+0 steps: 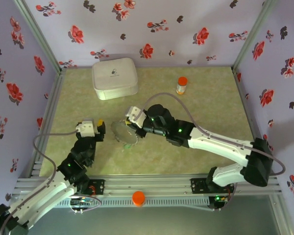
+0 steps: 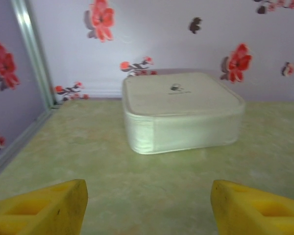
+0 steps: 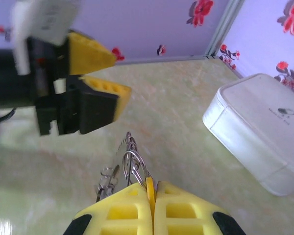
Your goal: Put the keys on the keyring
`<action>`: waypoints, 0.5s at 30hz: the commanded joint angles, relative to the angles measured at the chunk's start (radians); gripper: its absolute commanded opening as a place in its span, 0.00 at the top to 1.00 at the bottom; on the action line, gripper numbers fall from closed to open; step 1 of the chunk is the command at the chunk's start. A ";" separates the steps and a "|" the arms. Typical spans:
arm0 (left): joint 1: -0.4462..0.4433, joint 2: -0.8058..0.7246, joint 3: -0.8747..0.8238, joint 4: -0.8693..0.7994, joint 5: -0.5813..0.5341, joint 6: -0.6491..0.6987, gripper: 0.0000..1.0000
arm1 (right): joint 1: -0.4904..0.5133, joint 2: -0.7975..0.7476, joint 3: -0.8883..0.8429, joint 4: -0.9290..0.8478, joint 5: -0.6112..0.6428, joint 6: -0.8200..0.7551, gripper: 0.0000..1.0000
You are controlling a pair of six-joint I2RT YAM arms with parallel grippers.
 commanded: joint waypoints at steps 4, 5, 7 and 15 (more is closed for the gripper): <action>0.024 -0.003 0.039 -0.083 -0.095 -0.073 0.33 | -0.099 0.085 -0.101 0.095 0.004 0.201 1.00; 0.025 0.003 0.039 -0.086 -0.092 -0.091 0.33 | -0.104 0.094 -0.111 0.055 0.028 0.178 1.00; 0.027 0.018 0.037 -0.089 -0.081 -0.114 0.33 | -0.109 0.104 -0.136 -0.007 0.079 0.137 1.00; 0.041 0.104 0.035 -0.070 -0.024 -0.137 0.31 | -0.159 0.117 -0.212 -0.201 0.209 0.014 1.00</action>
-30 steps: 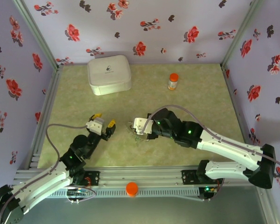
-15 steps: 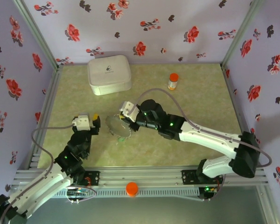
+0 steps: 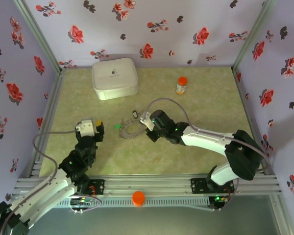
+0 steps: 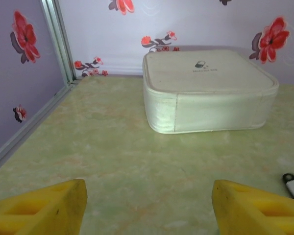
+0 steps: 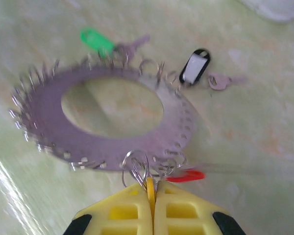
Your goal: Put the keys on the keyring
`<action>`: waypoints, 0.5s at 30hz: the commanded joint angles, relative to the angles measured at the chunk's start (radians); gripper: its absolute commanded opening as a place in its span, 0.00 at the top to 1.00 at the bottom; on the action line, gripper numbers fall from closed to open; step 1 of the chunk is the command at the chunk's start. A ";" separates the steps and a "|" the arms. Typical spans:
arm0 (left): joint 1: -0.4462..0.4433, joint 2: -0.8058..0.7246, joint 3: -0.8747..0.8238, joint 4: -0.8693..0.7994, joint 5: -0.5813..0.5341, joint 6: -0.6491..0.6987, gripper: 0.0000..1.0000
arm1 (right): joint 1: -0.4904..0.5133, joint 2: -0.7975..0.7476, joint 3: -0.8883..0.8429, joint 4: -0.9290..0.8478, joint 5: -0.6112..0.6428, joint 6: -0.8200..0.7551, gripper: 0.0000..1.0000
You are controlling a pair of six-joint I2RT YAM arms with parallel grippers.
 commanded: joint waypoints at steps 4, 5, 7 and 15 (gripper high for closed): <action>0.023 0.055 0.028 0.017 0.048 -0.032 0.31 | -0.029 -0.009 -0.017 -0.158 0.131 -0.089 1.00; 0.024 0.064 0.028 0.019 0.053 -0.027 0.31 | -0.029 -0.006 -0.015 -0.183 0.147 -0.096 1.00; 0.026 0.076 0.031 0.020 0.058 -0.024 0.31 | -0.029 -0.008 -0.013 -0.224 0.167 -0.101 1.00; 0.037 0.096 0.026 0.025 0.076 -0.014 0.30 | -0.029 0.012 0.026 -0.391 0.254 -0.119 1.00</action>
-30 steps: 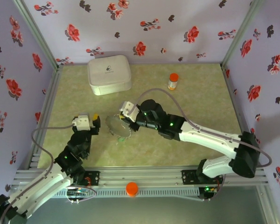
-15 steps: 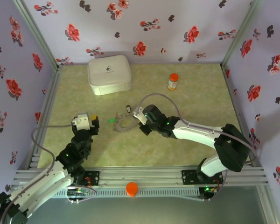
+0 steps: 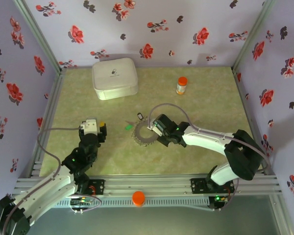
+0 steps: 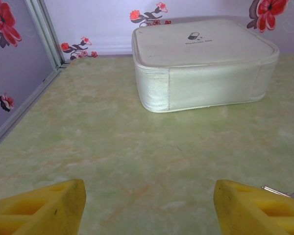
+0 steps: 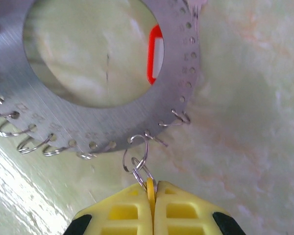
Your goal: Put the keys on the keyring
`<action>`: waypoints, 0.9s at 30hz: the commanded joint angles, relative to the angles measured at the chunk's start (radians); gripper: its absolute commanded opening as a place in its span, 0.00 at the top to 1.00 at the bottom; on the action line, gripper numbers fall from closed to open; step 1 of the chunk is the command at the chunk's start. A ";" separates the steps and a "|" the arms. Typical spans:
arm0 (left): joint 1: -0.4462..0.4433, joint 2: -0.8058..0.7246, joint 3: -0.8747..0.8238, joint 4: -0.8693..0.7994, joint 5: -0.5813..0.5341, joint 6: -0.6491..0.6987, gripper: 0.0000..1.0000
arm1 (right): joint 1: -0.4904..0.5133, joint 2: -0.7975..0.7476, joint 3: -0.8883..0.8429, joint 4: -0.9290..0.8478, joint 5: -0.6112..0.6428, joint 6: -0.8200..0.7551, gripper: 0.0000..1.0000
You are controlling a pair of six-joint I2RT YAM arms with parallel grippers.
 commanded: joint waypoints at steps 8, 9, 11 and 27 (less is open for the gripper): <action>0.032 0.018 0.022 0.036 0.018 0.007 0.30 | -0.004 0.075 0.051 -0.199 0.182 -0.057 1.00; 0.039 0.020 0.023 0.037 0.024 0.009 0.30 | -0.005 0.089 0.051 -0.207 0.193 -0.058 1.00; 0.049 0.028 0.032 0.035 0.032 0.015 0.30 | -0.005 0.107 0.053 -0.221 0.213 -0.055 0.90; 0.254 0.121 0.079 0.130 0.102 0.146 0.29 | -0.290 -0.268 -0.102 0.079 -0.341 0.195 0.35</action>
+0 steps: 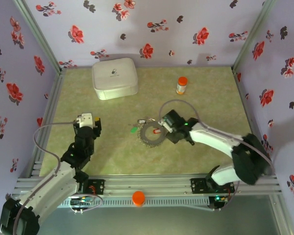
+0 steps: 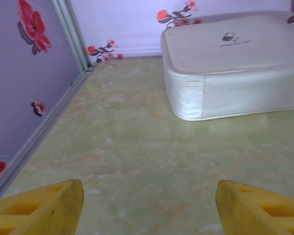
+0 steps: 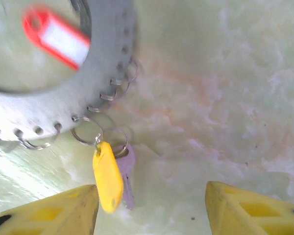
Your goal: Put the keys on the keyring
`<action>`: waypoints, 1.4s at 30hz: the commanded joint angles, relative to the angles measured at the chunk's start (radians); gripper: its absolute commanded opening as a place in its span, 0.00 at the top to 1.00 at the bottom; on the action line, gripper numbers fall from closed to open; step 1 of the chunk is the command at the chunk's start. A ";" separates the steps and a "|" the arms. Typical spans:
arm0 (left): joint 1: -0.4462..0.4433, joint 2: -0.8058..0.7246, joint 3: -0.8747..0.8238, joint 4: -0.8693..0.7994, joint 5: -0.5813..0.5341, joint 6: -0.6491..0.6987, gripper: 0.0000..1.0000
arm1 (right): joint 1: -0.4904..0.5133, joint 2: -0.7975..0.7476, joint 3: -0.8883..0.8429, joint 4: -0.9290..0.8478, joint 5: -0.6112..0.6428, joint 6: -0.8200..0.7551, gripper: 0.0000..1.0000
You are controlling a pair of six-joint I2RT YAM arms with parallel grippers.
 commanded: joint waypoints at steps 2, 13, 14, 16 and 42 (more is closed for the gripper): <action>0.094 0.062 0.016 0.143 0.007 0.040 0.29 | -0.183 -0.185 -0.108 0.253 -0.325 0.205 0.33; 0.340 0.262 -0.008 0.337 0.134 0.054 0.26 | -0.461 -0.290 -0.329 0.652 0.230 0.231 0.27; 0.363 0.288 -0.016 0.369 0.167 0.060 0.26 | -0.479 -0.280 -0.373 0.745 0.225 0.188 0.27; 0.388 0.347 -0.026 0.436 0.223 0.052 0.25 | -0.516 -0.244 -0.447 0.919 0.171 0.133 0.26; 0.429 0.879 0.095 0.797 0.314 0.101 0.00 | -0.733 0.221 -0.415 1.376 -0.179 0.302 0.26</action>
